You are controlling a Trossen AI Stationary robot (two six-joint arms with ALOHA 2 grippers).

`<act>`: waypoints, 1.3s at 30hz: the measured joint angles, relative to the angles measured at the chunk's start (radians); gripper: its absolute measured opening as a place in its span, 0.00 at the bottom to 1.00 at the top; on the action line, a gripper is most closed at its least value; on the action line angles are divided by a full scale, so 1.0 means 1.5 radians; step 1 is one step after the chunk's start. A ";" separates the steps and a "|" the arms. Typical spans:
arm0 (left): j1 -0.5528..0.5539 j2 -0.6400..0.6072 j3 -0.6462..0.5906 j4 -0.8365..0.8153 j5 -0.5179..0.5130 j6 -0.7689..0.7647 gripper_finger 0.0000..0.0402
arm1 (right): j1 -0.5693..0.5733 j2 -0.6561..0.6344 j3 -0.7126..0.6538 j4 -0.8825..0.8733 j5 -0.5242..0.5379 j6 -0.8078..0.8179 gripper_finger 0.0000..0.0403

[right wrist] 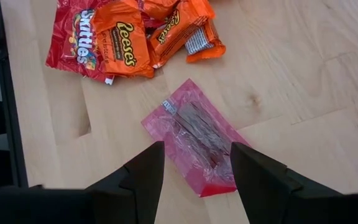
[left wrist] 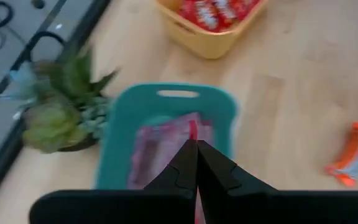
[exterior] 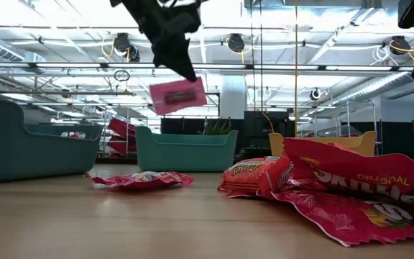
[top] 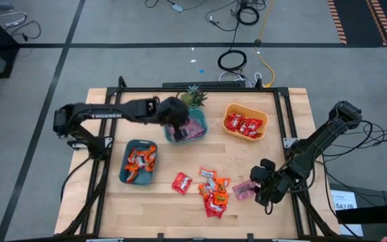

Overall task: Sort candy
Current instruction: Put the pink candy into the light blue bin

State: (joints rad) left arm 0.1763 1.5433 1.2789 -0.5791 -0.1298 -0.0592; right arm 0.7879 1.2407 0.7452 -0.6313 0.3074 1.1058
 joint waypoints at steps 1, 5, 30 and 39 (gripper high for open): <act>0.013 0.000 0.000 -0.002 0.001 0.009 0.02 | 0.000 0.000 0.000 0.000 0.000 0.000 0.44; 0.055 0.000 0.000 -0.005 0.002 0.014 0.02 | 0.000 0.000 0.000 0.000 0.000 0.006 0.44; 0.100 0.000 0.000 -0.004 -0.041 0.058 0.07 | 0.000 0.000 0.000 0.000 0.003 0.040 0.44; 0.102 0.000 -0.001 -0.025 -0.033 -0.039 0.29 | 0.000 0.000 0.000 0.000 0.003 0.040 0.44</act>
State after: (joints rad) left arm 0.3297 1.5433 1.2781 -0.6163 -0.1799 -0.1173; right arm 0.7877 1.2407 0.7452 -0.6312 0.3119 1.1661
